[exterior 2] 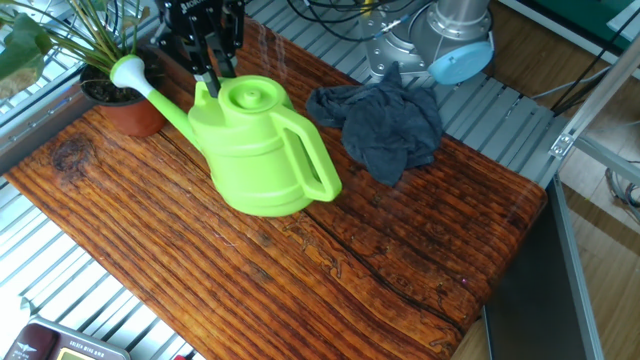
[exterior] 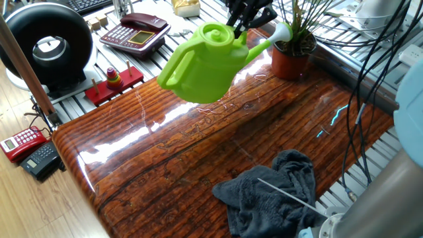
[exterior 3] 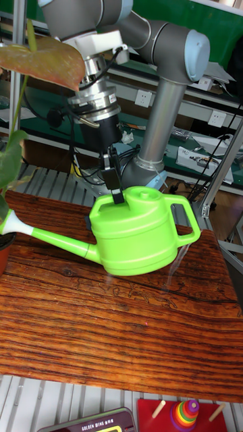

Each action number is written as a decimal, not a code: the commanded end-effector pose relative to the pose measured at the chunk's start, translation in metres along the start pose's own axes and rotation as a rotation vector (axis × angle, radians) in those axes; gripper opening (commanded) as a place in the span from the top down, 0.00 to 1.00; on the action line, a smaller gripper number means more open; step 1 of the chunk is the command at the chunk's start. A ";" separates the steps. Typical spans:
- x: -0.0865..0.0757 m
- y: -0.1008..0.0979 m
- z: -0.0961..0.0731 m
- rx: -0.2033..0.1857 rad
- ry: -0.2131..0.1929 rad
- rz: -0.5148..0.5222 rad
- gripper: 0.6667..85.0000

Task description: Water the plant

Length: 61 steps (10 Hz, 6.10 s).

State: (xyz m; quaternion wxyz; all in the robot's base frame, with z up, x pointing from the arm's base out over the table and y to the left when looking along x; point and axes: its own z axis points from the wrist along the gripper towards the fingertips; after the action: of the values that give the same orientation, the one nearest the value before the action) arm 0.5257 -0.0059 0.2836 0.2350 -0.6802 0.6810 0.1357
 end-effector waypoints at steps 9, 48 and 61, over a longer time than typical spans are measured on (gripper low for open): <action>-0.019 -0.008 -0.011 0.029 -0.124 0.016 1.00; 0.001 -0.017 -0.019 -0.002 -0.060 0.071 1.00; 0.011 -0.039 0.007 -0.020 0.040 0.164 1.00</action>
State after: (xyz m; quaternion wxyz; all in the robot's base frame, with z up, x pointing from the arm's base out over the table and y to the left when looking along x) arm 0.5611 -0.0122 0.2820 0.2158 -0.6400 0.7221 0.1498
